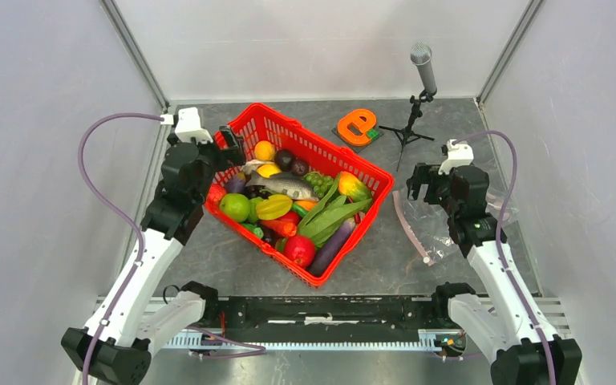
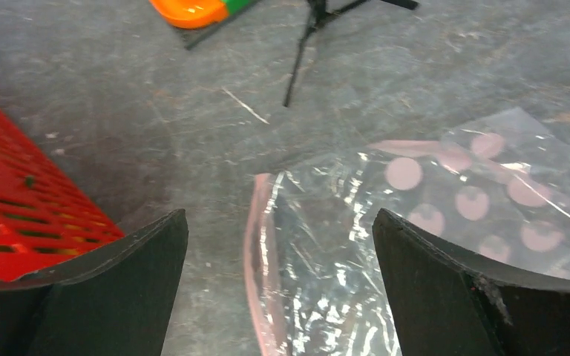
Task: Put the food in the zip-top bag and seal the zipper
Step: Move the bin to the center of the board.
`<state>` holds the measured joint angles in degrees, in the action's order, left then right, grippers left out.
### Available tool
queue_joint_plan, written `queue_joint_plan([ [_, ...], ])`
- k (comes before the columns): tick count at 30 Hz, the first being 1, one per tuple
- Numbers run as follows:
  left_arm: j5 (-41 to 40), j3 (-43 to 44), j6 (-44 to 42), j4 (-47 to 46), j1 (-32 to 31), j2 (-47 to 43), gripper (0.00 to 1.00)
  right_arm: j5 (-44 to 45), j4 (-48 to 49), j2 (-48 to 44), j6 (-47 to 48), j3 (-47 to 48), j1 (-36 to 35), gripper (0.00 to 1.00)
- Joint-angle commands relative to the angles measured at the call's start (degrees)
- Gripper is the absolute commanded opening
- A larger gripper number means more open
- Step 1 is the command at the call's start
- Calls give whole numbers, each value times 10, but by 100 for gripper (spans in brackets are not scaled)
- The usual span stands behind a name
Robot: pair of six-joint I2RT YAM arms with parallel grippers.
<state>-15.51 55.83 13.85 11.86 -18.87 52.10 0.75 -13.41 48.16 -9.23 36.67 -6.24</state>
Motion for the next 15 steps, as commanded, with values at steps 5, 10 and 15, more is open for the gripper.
queue_joint_plan([
  [5, 66, -18, 32, -38, 0, -62, 100, -183, 76, -8, -64, -8, 1, 98],
  [10, 135, -89, 101, -85, 0, -149, 100, -259, 75, -29, -61, -12, 1, 98],
  [15, 236, -124, 51, -116, 0, -175, 100, -321, 62, -60, -72, -13, 1, 98],
])
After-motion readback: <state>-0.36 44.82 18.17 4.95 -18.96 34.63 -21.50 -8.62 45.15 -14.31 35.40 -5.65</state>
